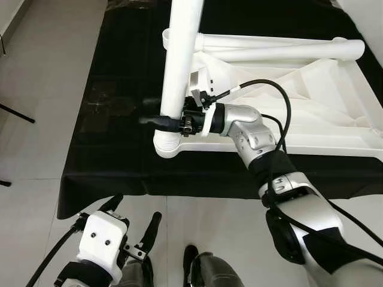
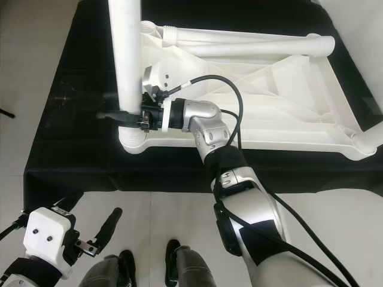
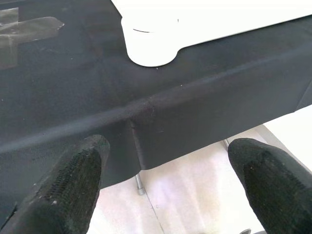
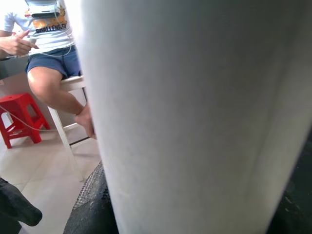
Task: Building children table
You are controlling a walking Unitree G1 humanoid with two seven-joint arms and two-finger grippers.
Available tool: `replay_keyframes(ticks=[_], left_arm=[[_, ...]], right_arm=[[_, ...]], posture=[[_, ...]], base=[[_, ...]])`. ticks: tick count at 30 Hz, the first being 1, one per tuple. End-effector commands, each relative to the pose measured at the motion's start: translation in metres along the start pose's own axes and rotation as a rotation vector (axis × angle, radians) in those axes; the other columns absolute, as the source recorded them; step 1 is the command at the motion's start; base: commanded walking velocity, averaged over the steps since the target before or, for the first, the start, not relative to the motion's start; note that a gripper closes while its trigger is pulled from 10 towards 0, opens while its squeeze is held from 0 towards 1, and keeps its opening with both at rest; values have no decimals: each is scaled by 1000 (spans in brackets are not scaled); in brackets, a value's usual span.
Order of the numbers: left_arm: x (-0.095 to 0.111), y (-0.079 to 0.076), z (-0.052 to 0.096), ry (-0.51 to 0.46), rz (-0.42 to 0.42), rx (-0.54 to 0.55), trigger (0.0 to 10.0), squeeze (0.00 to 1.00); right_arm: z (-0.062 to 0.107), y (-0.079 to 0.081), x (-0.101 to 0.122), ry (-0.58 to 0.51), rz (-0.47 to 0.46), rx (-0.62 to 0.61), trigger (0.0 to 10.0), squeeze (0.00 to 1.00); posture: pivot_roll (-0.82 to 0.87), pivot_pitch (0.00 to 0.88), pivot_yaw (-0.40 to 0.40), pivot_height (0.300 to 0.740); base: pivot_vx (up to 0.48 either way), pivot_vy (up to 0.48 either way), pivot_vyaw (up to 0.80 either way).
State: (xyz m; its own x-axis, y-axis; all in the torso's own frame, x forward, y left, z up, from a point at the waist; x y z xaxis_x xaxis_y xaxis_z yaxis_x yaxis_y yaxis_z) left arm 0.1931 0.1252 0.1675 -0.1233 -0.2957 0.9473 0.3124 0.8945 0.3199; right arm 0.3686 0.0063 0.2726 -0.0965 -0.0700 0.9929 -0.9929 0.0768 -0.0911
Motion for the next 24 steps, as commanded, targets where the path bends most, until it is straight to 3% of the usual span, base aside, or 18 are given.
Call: replay_keyframes(ticks=[1,10,20,24], left_arm=[[-3,-1,4,16,-15,-14,10000,0],[-2,0,4,16,-18,-13,10000,0],[-2,1,4,16,-21,-12,10000,0],[-3,1,4,15,-22,-11,10000,0]], right_arm=[[2,2,-24,80,-48,1,10000,0],[2,7,-37,148,-16,31,10000,0],[0,41,-57,307,146,270,10000,0],[0,43,-58,327,170,286,10000,0]], posture=[[-106,368,-104,740],[-104,381,-102,740],[-108,380,-101,740],[-108,382,-103,740]], base=[[0,0,0],[0,0,0],[0,0,0],[0,0,0]])
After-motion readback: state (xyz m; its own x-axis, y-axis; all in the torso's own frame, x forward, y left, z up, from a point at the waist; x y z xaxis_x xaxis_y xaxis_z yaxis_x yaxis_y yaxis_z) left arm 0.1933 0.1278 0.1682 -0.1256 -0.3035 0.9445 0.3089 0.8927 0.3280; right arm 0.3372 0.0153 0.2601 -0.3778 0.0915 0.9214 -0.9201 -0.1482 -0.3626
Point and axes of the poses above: a point about 5 cm out from each wrist's last joint towards the gripper, its own z axis pointing back from the gripper into the wrist, its own x axis along the axis of the wrist's last joint, y = z × x, the point moved 5 cm from there along -z, pointing out of the wrist towards the gripper, and after that the axes turned 10 degrees about -z, right-handed, at the moved point
